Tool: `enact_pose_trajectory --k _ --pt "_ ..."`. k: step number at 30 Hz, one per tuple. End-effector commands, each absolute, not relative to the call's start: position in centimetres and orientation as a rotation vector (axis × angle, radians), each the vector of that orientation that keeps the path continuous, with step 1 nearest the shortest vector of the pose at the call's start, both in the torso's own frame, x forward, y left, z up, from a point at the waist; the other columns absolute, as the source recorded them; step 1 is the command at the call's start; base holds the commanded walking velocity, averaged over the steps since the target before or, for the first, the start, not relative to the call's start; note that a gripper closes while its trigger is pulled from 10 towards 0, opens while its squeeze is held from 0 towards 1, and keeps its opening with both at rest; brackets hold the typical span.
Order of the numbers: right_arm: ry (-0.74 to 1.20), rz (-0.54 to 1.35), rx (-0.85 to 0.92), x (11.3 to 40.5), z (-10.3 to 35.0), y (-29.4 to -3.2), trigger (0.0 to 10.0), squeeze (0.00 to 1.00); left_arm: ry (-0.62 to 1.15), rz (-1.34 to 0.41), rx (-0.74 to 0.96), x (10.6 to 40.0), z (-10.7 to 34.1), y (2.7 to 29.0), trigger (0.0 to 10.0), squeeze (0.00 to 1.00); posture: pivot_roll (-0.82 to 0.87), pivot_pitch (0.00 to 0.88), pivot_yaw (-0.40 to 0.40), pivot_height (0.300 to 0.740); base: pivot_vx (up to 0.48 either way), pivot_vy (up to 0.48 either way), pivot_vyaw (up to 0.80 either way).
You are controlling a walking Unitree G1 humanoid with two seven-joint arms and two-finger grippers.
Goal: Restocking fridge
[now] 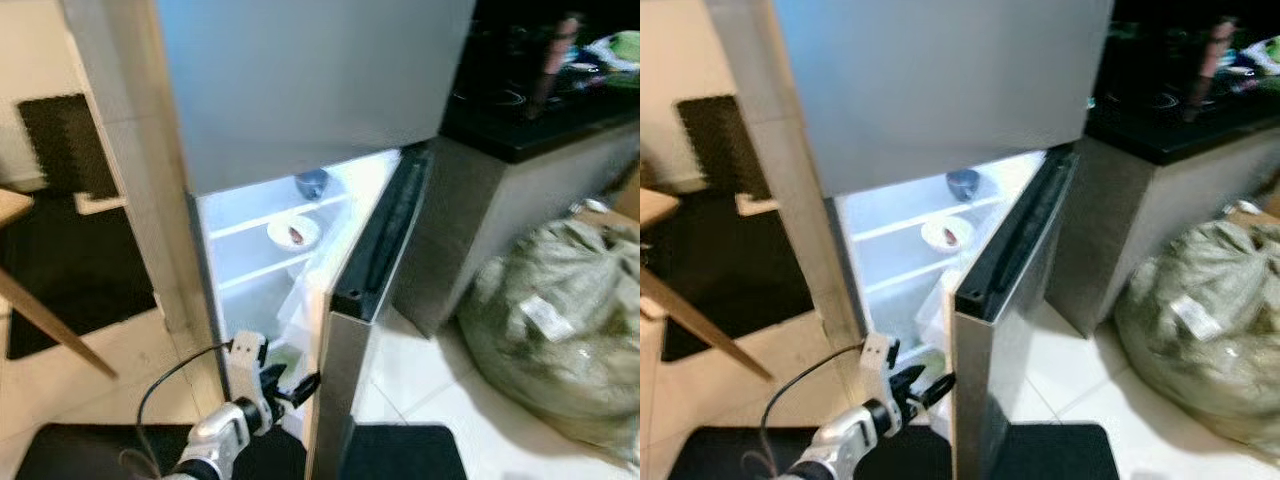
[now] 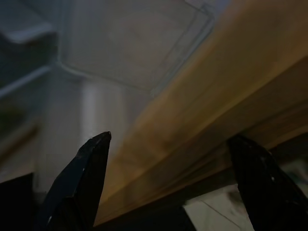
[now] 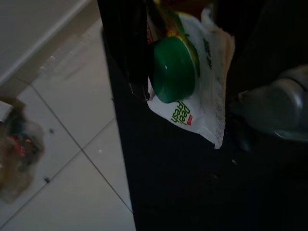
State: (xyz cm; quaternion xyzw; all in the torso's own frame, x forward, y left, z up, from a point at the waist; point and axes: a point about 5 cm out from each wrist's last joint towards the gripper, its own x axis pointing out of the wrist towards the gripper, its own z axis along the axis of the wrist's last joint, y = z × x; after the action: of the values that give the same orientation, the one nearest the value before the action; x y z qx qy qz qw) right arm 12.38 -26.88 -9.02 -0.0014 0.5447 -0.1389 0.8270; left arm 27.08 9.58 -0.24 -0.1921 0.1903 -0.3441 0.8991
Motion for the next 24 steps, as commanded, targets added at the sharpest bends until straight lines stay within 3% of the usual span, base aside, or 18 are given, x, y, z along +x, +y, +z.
enact_pose_trajectory --k 1,12,24 --pt "1.191 -0.289 0.001 11.5 -9.4 -26.6 10.0 0.00 0.333 -0.731 -0.405 28.0 0.9 9.5 10.0 0.00 -0.05 0.000 -0.016 0.740 0.000 0.000 0.00" --pt "1.193 -0.291 0.003 11.4 -9.4 -26.6 10.0 0.00 0.418 -0.700 -0.389 26.7 -0.6 12.9 10.0 0.00 -0.05 0.000 -0.017 0.740 0.000 0.000 0.00" --pt "1.197 -0.288 0.005 11.3 -9.4 -26.6 10.0 0.00 0.445 -0.802 -0.381 25.9 0.0 17.7 10.0 0.00 -0.04 0.000 -0.015 0.740 0.000 0.000 0.00"
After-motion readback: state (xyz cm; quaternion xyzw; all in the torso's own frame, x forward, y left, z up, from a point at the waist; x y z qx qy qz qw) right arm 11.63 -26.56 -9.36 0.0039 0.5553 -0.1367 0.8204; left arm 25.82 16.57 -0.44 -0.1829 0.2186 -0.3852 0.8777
